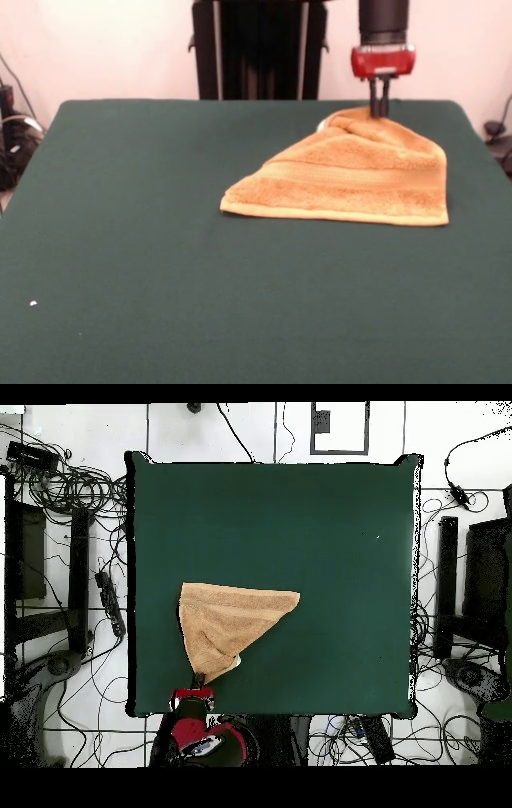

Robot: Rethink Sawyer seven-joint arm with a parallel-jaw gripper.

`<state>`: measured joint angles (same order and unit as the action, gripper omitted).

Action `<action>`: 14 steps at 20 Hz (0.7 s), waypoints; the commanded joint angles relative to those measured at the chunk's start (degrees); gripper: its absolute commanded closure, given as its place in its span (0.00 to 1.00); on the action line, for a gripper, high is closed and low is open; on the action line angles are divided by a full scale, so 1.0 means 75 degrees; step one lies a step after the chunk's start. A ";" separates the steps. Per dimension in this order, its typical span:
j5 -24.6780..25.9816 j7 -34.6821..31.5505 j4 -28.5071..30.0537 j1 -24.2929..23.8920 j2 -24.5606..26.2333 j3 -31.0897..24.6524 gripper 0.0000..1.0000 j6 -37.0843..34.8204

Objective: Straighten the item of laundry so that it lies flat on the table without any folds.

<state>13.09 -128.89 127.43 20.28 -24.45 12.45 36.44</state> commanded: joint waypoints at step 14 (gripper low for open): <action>-0.2281 -0.1647 0.0605 0.1209 -0.2529 -0.0681 1.00 -0.3433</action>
<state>2.68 -128.89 132.31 26.84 -42.75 12.49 15.31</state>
